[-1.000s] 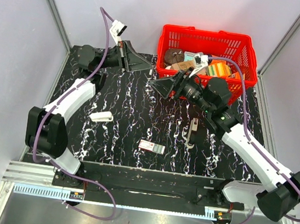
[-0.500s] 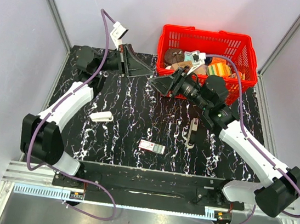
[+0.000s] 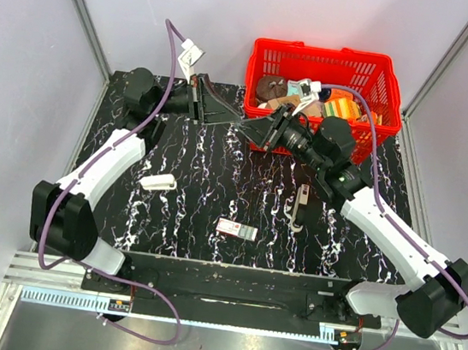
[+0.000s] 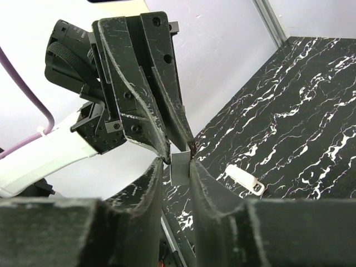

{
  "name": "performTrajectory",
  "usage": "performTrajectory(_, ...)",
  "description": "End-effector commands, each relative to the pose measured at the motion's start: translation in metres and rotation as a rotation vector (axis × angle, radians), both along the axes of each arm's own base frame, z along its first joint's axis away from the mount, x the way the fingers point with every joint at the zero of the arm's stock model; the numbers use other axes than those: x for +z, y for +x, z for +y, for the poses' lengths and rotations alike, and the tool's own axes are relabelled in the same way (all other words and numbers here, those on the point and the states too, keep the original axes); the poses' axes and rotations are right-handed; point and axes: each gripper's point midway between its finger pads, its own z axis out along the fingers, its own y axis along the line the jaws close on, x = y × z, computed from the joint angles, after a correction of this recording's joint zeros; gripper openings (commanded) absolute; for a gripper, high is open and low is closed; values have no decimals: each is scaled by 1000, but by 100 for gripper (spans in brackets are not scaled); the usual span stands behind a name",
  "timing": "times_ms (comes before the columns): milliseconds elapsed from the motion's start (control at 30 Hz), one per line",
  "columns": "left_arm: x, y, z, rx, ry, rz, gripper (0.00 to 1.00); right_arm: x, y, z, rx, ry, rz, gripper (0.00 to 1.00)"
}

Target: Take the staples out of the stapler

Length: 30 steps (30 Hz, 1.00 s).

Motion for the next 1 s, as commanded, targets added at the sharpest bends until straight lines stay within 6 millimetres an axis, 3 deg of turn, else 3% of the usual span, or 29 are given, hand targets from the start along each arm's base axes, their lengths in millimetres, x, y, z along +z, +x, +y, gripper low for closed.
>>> performTrajectory(0, 13, -13, 2, -4, 10, -93, 0, 38, -1, 0, 16, 82, -63, 26)
performTrajectory(300, 14, -7, 1, 21, 15, -89, 3, 23, -6, -1, 30, 70, -22, 14)
performTrajectory(433, 12, -1, 1, 51, 34, -87, 26, 9, -9, -4, 25, 36, 8, 8)
performTrajectory(467, 10, 3, 1, 70, 48, -93, 39, 4, -9, -5, 21, 23, 16, 7)
performTrajectory(567, -2, 20, 4, 153, 120, -113, 50, -20, -9, -9, -2, -33, 68, 5)
performTrajectory(800, -44, 41, 11, 208, 228, -83, 55, -89, -3, -19, -72, -174, 217, 0)
performTrajectory(867, -70, 52, 16, 246, 334, -156, 57, -117, 1, -30, -138, -257, 307, 0)
performTrajectory(967, -134, 66, 25, 282, 607, -222, 54, -170, 4, -51, -257, -406, 486, 0)
